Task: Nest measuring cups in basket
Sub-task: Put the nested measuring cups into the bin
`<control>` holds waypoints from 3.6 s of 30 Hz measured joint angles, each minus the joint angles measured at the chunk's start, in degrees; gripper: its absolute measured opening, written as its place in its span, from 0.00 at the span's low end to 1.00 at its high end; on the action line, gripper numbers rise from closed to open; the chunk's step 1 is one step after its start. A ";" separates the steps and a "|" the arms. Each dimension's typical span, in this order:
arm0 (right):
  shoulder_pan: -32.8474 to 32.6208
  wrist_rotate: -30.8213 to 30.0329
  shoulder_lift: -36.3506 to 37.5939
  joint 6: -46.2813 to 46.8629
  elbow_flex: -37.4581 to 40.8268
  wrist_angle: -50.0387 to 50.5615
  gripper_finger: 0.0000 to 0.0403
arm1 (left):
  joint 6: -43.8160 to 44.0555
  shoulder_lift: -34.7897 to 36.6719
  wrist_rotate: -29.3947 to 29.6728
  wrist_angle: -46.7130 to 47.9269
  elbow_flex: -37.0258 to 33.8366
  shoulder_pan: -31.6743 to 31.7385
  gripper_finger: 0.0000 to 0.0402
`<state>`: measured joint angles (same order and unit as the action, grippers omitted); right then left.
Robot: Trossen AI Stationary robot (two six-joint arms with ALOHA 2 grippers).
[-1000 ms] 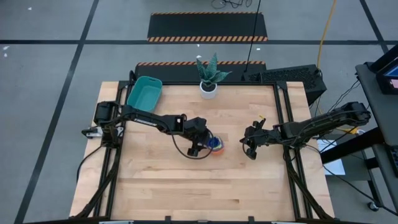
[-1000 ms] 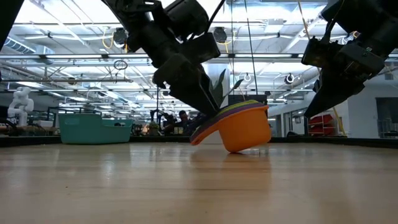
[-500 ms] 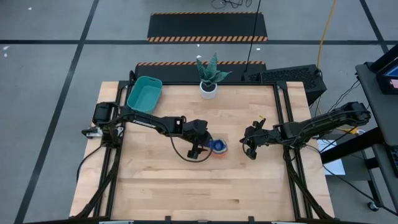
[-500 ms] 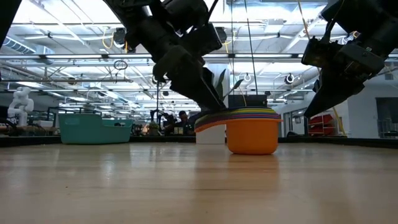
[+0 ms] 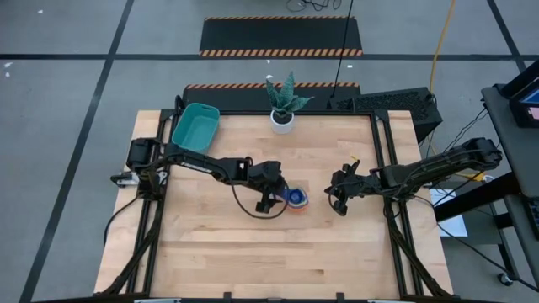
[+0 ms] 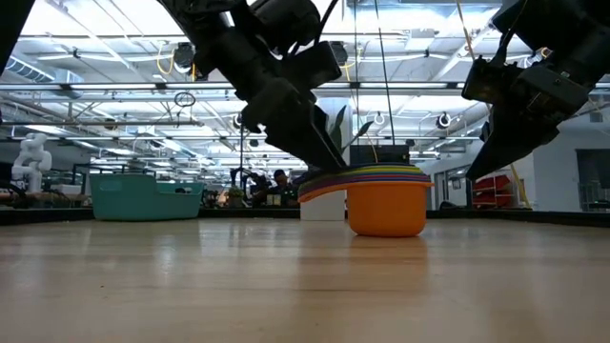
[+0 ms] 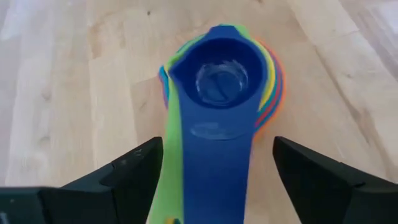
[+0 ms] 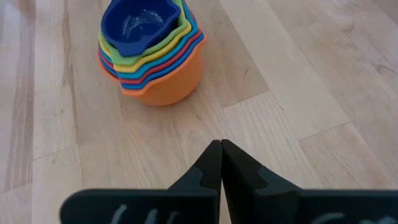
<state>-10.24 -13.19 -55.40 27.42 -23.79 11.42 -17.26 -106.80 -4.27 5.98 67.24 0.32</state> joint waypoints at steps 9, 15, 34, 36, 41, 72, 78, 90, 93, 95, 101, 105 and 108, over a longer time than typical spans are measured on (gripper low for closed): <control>0.00 0.00 0.00 0.00 0.00 0.01 0.00 | -0.80 0.00 0.02 0.33 0.00 1.70 0.91; 0.00 0.02 -0.02 0.39 0.00 0.00 0.00 | -0.38 -1.36 -3.53 2.10 -0.02 3.21 0.92; -0.02 -0.04 -0.02 -0.24 -0.04 0.05 0.00 | 3.18 -4.50 -3.19 1.27 0.04 2.82 0.47; -0.02 -0.04 -0.02 -0.24 -0.04 0.12 0.00 | 4.05 -4.50 -3.17 1.52 0.04 2.82 0.41; -0.02 -0.02 -0.02 -0.26 -0.04 0.09 0.00 | 5.45 -4.50 -3.11 3.61 0.04 2.82 0.36; -0.02 -0.07 -0.02 -0.84 -0.02 0.05 0.00 | 10.36 -2.90 -2.75 6.96 -0.04 2.19 0.34; -0.02 -0.05 0.00 -0.90 -0.02 0.04 0.00 | 11.81 -1.93 -2.44 8.39 -0.07 2.19 0.34; -0.02 -0.04 0.02 -0.85 0.02 0.07 0.00 | 14.05 1.88 2.40 14.08 0.02 2.16 0.34; -0.02 -0.02 0.00 -0.74 0.04 0.26 0.00 | 15.70 2.34 4.26 14.89 0.04 2.17 0.34; -0.02 -0.02 0.00 -0.70 0.04 0.20 0.00 | 16.74 3.25 5.63 18.15 -0.06 2.23 0.34; -0.75 -0.07 0.00 -0.47 0.30 0.01 0.00 | 20.19 5.48 9.17 19.65 -0.17 2.73 0.34; -1.18 -0.04 0.00 0.37 1.21 0.05 0.00 | 20.94 7.23 11.32 20.41 -0.18 3.40 0.34; -1.18 0.00 0.00 1.40 1.88 -0.14 0.00 | 21.04 8.94 12.41 21.41 -0.81 4.06 0.34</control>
<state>-11.42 -13.19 -55.40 28.82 -21.91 11.28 3.78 -97.86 8.13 27.38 66.44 4.38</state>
